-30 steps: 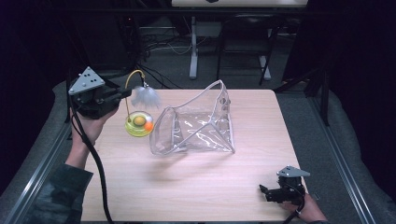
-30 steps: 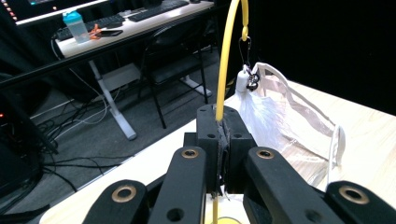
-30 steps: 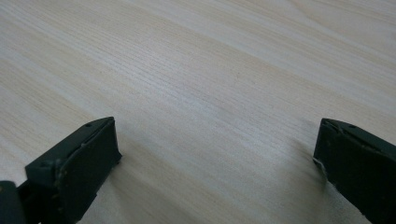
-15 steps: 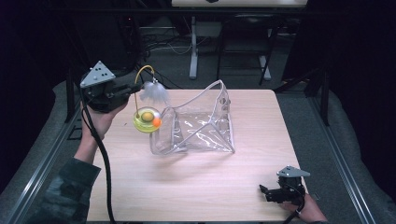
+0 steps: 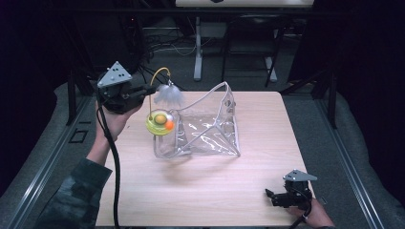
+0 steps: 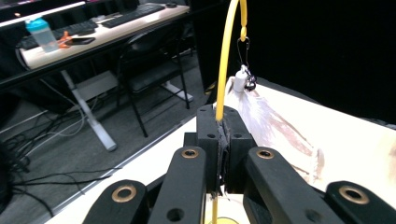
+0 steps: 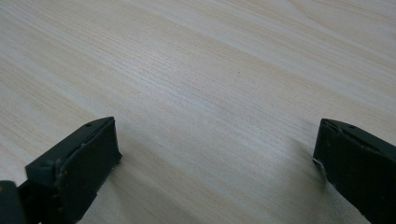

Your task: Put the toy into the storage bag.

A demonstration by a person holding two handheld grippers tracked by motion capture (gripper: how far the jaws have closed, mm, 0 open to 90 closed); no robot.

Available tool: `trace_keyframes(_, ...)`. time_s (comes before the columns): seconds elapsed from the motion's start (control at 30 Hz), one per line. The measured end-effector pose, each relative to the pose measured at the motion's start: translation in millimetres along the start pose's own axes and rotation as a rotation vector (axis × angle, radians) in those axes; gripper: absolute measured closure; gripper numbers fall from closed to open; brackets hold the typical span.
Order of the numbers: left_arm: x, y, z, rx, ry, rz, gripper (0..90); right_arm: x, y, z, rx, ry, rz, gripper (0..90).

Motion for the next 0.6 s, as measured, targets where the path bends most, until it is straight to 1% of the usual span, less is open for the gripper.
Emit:
trace_keyframes(0.1,5.0,-1.2,0.5,0.001,0.004,-0.011,88.4,0.2,0.2,0.0,0.002,0.000,0.006,0.0)
trace_keyframes(0.17,9.3,-3.0,1.1,0.008,0.013,-0.020,88.4,0.2,0.2,0.1,0.002,0.000,0.006,0.0)
trace_keyframes(0.43,24.2,-8.9,0.9,0.011,0.033,-0.050,88.4,0.2,0.3,0.1,0.004,-0.001,0.005,0.0)
trace_keyframes(0.5,27.5,-9.8,1.3,0.011,0.031,-0.060,88.4,0.2,0.2,0.1,0.002,0.000,0.006,0.0)
trace_keyframes(0.6,31.4,-10.3,1.8,0.014,0.033,-0.062,88.4,0.1,0.0,0.1,-0.001,0.002,0.008,0.0)
Point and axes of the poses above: each handheld gripper's, and its own axes: x roughly forward along the jaws, z roughly out of its top, y roughly to its left, the point moved 6 cm from there along x, roughly forward along the jaws, and after that the axes turned 11 degrees about -z, right-handed, at the moved point
